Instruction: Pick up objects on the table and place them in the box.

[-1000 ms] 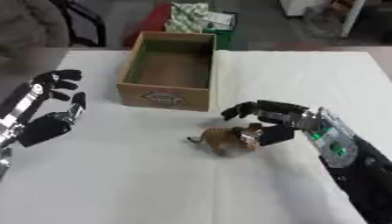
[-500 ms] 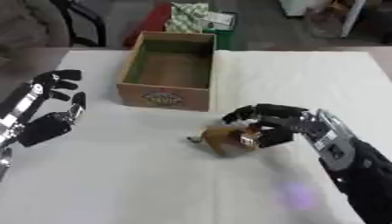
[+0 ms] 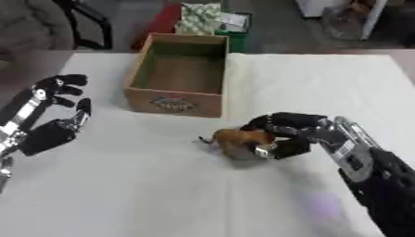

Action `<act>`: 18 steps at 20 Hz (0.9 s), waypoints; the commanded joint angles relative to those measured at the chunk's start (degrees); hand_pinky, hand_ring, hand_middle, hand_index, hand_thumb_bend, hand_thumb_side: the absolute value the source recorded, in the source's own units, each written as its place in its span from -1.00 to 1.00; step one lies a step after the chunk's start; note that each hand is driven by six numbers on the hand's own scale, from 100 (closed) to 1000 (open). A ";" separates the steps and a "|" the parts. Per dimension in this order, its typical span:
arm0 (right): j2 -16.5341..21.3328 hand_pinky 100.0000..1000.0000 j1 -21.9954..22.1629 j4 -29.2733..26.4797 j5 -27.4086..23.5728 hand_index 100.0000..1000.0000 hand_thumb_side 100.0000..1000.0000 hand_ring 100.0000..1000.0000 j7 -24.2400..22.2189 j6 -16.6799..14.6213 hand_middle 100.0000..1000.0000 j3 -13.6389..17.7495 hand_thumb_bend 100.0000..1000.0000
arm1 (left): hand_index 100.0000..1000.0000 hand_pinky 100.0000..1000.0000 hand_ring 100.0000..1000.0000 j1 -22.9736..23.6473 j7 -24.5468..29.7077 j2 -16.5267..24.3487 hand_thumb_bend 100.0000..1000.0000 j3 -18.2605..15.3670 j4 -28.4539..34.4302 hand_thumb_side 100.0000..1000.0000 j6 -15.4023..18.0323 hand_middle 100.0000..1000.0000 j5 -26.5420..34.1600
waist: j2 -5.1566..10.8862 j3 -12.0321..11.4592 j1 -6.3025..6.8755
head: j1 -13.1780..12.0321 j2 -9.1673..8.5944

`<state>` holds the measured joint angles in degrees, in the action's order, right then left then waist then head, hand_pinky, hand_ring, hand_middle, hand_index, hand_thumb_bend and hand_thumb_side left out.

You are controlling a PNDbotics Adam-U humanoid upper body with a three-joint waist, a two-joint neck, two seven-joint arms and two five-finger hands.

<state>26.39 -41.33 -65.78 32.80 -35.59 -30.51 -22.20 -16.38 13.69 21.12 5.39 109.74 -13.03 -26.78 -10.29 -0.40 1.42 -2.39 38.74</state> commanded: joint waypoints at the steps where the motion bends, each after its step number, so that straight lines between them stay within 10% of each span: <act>1: 0.87 0.79 -0.76 -1.28 1.48 0.91 1.00 0.81 -13.91 -14.04 0.68 -0.16 -1.00 | 0.78 0.45 0.62 -0.41 0.07 0.64 -1.00 -0.18 0.72 -0.14 0.05 0.59 0.28 | 0.93 0.02 -0.07 | -0.10 -0.07; 10: 1.34 0.67 -0.46 -3.00 6.18 0.77 0.91 0.54 -16.12 -15.51 0.48 -0.88 -1.00 | 0.79 0.45 0.62 -0.43 0.11 0.66 -1.00 -0.15 0.72 -0.13 0.09 0.59 0.31 | 0.94 0.00 -0.09 | -0.17 -0.13; 15: 1.43 0.46 -0.49 -4.06 7.00 0.46 -0.03 0.17 -15.58 -16.37 0.10 -0.57 -1.00 | 0.78 0.45 0.62 -0.46 0.11 0.68 -1.00 -0.15 0.72 -0.14 0.09 0.59 0.30 | 0.91 0.03 -0.10 | -0.22 -0.16; 18: 1.53 0.39 -0.52 -4.53 7.12 0.38 -0.24 0.07 -14.29 -16.24 0.01 -0.32 -1.00 | 0.78 0.45 0.62 -0.47 0.13 0.68 -1.00 -0.16 0.71 -0.14 0.10 0.59 0.29 | 0.91 0.03 -0.10 | -0.24 -0.24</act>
<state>26.52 -41.27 -69.31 39.32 -34.83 -31.27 -22.94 -16.36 13.72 21.12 5.50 109.73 -12.99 -26.77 -10.21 -0.39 1.31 -2.44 38.74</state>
